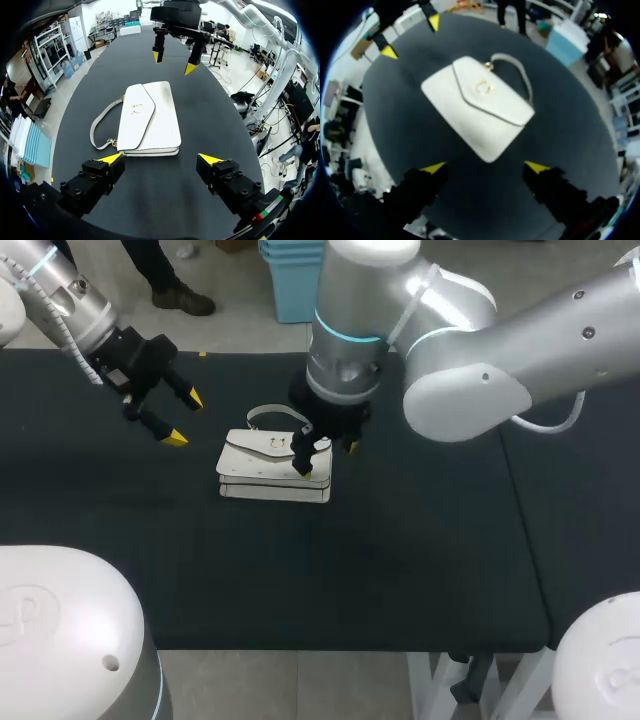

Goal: Pick up the bag, open it, inspect its contents, close it, and place it on the opposite side

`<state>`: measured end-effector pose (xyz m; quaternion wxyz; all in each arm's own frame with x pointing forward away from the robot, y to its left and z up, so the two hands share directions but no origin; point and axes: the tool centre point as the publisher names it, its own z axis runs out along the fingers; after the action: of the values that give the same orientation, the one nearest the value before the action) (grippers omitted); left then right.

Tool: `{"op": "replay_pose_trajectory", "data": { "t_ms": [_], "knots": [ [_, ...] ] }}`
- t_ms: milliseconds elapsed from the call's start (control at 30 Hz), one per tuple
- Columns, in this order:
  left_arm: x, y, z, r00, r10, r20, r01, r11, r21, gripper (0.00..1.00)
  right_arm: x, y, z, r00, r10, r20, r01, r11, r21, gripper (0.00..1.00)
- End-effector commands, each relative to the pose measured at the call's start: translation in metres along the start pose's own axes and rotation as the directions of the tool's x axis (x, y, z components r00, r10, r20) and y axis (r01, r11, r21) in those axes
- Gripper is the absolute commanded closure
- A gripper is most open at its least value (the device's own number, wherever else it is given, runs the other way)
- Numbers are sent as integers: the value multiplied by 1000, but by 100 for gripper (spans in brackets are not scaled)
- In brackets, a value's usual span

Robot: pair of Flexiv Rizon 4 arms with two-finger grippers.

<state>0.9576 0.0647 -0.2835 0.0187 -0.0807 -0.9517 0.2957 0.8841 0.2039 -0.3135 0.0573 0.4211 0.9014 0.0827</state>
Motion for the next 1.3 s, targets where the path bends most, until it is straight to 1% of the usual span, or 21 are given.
{"op": "replay_pose_trajectory", "data": {
  "t_ms": [33, 167, 200, 233, 267, 300, 333, 367, 433, 500, 533, 600, 733, 833, 867, 900, 933, 1300],
  "knots": [
    [0, 1, 0, 1000, 1, 1, -1, 1000, 2, 0, 5, -1, 0, 992, 2, 127, -2, 1000, -1, 0],
    [0, 1, 0, 1000, 1, 1, -1, 1000, 2, 0, 5, -1, 0, 992, 2, 127, -2, 1000, -1, 0],
    [-4, -6, 4, 999, 47, 23, -46, 997, -54, 0, 5, -1, 0, 992, 2, 127, -2, 1000, -1, 0],
    [-7, -10, 8, 996, 86, 35, -83, 992, -94, 0, 5, -1, 0, 992, 2, 127, -2, 1000, -1, 0],
    [-10, -14, 11, 992, 124, 36, -120, 988, -96, 0, 5, -1, 0, 992, 2, 127, -2, 1000, -1, 0],
    [-12, -18, 13, 986, 165, 29, -162, 984, -77, 0, 7, 0, -4, 985, -33, 167, 39, 999, -35, 0],
    [-12, -22, 16, 979, 199, 36, -195, 977, -88, 0, 10, 1, -8, 975, -60, 214, 75, 995, -62, 0],
    [-14, -25, 18, 971, 234, 43, -229, 969, -91, 0, 12, 2, -11, 967, -94, 237, 117, 989, -85, 0],
    [-15, -30, 19, 953, 301, 42, -298, 953, -62, 0, 15, 4, -13, 943, -152, 295, 188, 978, -96, 0],
    [-15, -34, 21, 934, 355, 48, -352, 934, -57, 0, 18, 3, -13, 921, -223, 321, 267, 959, -99, 0],
    [-16, -36, 22, 924, 378, 52, -375, 925, -50, 0, 20, 3, -12, 901, -257, 350, 309, 946, -101, 0],
    [-18, -38, 23, 907, 418, 57, -416, 908, -39, 0, 23, 2, -9, 865, -320, 385, 377, 923, -81, 0],
    [-22, -41, 25, 879, 472, 67, -472, 881, -15, 0, 27, -2, -6, 814, -393, 428, 469, 879, -84, 0],
    [-25, -43, 28, 857, 509, 79, -511, 859, 19, 0, 30, -6, -4, 768, -440, 465, 532, 843, -81, 0],
    [-27, -44, 28, 848, 523, 83, -527, 850, 29, 0, 31, -7, -3, 751, -459, 474, 556, 827, -80, 0],
    [-28, -45, 29, 843, 533, 81, -537, 843, 44, 0, 34, -8, -1, 725, -495, 478, 597, 799, -77, 0],
    [-28, -45, 29, 843, 533, 81, -537, 843, 44, 0, 37, -10, 2, 693, -543, 475, 639, 768, -54, 0],
    [-28, -45, 29, 843, 533, 81, -537, 843, 44, 0, 37, -10, 2, 693, -543, 475, 639, 768, -54, 0]
  ]
}}
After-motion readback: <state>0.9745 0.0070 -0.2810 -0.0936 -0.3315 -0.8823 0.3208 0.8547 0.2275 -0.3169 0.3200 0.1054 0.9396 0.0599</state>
